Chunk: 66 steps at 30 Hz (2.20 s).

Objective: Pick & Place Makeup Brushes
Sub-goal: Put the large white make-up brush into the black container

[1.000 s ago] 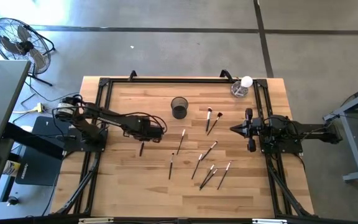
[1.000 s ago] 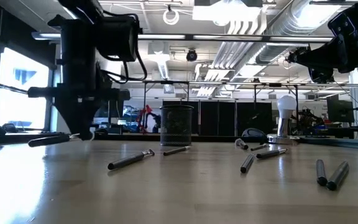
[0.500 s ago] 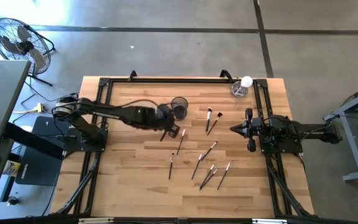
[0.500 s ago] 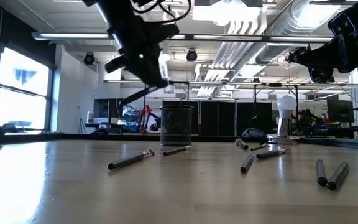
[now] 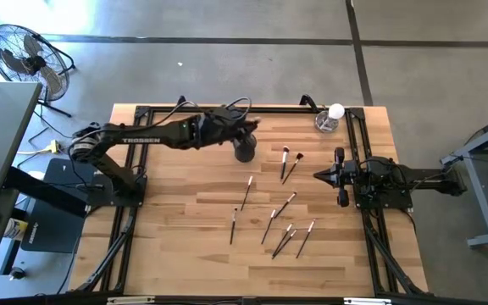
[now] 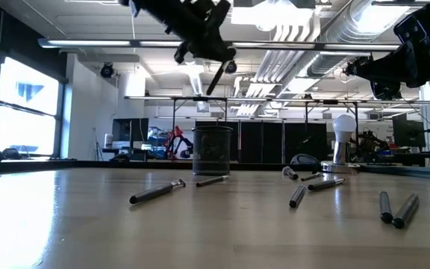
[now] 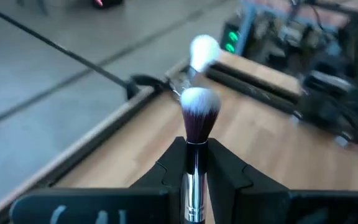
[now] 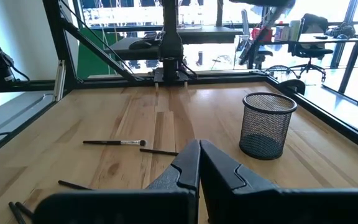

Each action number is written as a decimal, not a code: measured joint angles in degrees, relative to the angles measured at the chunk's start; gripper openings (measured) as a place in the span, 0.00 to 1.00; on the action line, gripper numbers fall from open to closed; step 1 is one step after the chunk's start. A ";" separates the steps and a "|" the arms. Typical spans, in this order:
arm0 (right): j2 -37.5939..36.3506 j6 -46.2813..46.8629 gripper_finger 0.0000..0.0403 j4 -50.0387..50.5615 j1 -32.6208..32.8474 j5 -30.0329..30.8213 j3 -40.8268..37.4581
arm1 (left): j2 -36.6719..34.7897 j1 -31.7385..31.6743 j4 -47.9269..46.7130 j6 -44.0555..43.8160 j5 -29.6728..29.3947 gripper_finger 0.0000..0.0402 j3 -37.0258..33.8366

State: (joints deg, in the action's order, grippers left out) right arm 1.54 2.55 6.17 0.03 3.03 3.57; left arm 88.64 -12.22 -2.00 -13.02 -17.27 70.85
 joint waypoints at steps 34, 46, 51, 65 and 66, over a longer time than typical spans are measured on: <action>0.00 0.00 0.01 0.00 0.00 -0.01 0.00 | 8.06 -14.00 47.66 1.08 23.15 0.21 -25.44; 0.00 0.00 0.01 0.00 0.00 -0.02 0.00 | 8.04 -14.02 45.55 1.22 22.83 0.27 -25.37; 0.00 0.00 0.01 0.00 0.00 -0.02 0.00 | 6.42 -14.02 45.37 2.77 22.39 0.25 -23.37; 0.00 0.00 0.01 0.02 0.00 0.00 0.00 | 0.01 -2.73 -2.18 9.90 14.17 0.01 -8.78; 0.00 0.00 0.01 0.00 0.00 0.00 0.00 | -0.15 -1.48 -6.62 9.79 13.61 0.01 -7.31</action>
State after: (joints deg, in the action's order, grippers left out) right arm 1.54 2.55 6.17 0.03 3.03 3.57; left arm 88.50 -13.70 -8.62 -3.23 -3.66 63.53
